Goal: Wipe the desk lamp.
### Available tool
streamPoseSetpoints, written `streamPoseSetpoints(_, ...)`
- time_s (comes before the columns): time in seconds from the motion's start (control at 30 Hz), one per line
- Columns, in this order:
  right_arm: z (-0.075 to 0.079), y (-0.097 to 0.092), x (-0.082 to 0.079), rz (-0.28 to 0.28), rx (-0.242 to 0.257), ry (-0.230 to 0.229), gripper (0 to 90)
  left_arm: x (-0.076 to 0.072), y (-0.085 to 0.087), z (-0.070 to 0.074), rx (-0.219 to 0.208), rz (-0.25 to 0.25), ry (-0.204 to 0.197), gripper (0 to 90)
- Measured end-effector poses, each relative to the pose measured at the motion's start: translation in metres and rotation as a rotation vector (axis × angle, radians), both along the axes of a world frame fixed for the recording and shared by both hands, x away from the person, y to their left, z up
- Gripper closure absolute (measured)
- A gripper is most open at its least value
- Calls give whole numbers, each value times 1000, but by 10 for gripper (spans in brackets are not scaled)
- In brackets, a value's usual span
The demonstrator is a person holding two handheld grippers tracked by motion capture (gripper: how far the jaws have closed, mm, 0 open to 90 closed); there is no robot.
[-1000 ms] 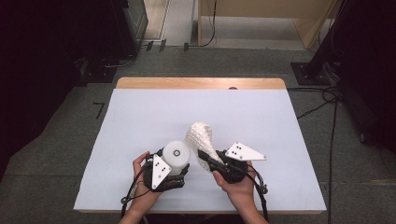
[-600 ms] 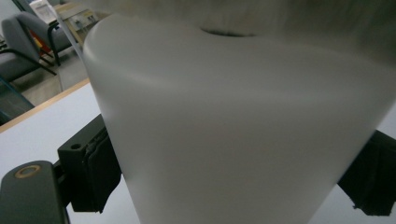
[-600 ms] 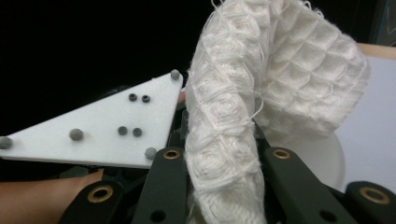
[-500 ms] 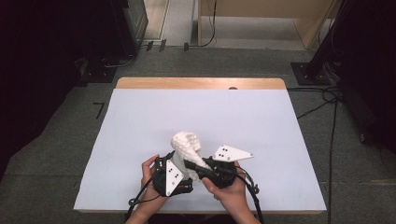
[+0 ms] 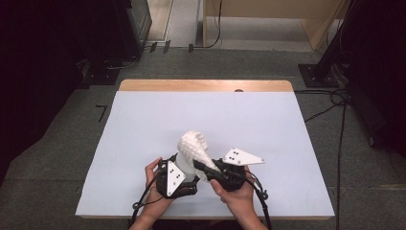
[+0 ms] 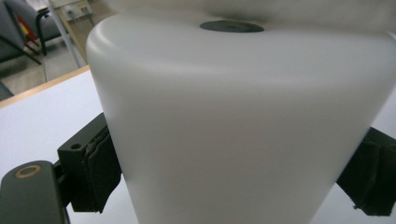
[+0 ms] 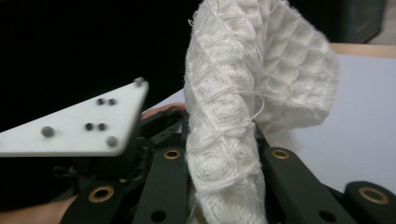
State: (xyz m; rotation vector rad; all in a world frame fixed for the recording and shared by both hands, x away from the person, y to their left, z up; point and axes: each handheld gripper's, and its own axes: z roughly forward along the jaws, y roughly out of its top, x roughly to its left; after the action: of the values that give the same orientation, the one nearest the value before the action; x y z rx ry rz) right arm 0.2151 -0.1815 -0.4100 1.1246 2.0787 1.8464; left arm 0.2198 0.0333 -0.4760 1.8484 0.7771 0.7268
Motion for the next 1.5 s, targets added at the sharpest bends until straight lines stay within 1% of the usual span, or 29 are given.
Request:
streamPoseSetpoints(0.03, -1, -6, 2, -34, 4, -5, 786, 4, 4, 1, -25, 10, 7, 88)
streamPoseSetpoints(0.1, -3, -19, 6, -88, 15, 2, 786, 14, 11, 2, -77, 26, 27, 88)
streamPoseSetpoints(0.17, -6, -29, 9, -129, 21, 14, 786, 24, 17, 3, -108, 23, 38, 88)
streamPoseSetpoints(0.23, -10, -37, 10, -169, -4, 5, 786, 33, 21, 3, -138, 38, 56, 88)
streamPoseSetpoints(0.3, -14, -43, 10, -194, -22, -2, 785, 41, 24, 3, -155, 66, 68, 88)
streamPoseSetpoints(0.4, -19, -49, 11, -231, -45, -3, 785, 49, 27, 0, -141, 97, 78, 88)
streamPoseSetpoints(0.47, -22, -52, 12, -242, -58, -1, 785, 51, 28, -3, -128, 106, 86, 88)
streamPoseSetpoints(0.5, -24, -54, 13, -244, -61, 2, 785, 52, 29, -4, -128, 110, 95, 88)
streamPoseSetpoints(0.57, -26, -55, 15, -252, -62, 8, 785, 51, 29, -6, -128, 107, 90, 88)
streamPoseSetpoints(0.7, -31, -56, 19, -251, -70, 18, 784, 49, 32, -8, -123, 98, 86, 87)
streamPoseSetpoints(0.8, -32, -55, 21, -250, -70, 29, 784, 47, 34, -8, -135, 99, 86, 85)
streamPoseSetpoints(0.83, -33, -55, 21, -251, -71, 26, 784, 46, 35, -8, -146, 105, 86, 85)
streamPoseSetpoints(0.87, -33, -55, 22, -248, -72, 26, 784, 46, 36, -8, -149, 108, 95, 83)
streamPoseSetpoints(0.93, -34, -54, 22, -242, -77, 24, 783, 45, 36, -7, -146, 120, 118, 44)
streamPoseSetpoints(0.97, -35, -53, 23, -242, -76, 30, 783, 43, 36, -7, -138, 133, 125, 19)
streamPoseSetpoints(1.03, -36, -52, 24, -240, -79, 31, 783, 41, 34, -7, -140, 159, 133, 1)
streamPoseSetpoints(1.13, -38, -51, 25, -240, -79, 39, 783, 38, 30, -6, -145, 201, 139, 0)
streamPoseSetpoints(1.17, -38, -51, 26, -238, -80, 39, 783, 37, 28, -5, -150, 207, 142, 0)
streamPoseSetpoints(1.27, -40, -50, 26, -234, -87, 42, 783, 36, 24, -5, -139, 236, 140, 0)
streamPoseSetpoints(1.37, -41, -51, 27, -238, -97, 40, 782, 36, 23, -6, -138, 244, 143, 0)
streamPoseSetpoints(1.5, -45, -57, 30, -275, -109, 53, 782, 37, 25, -6, -136, 246, 141, 0)
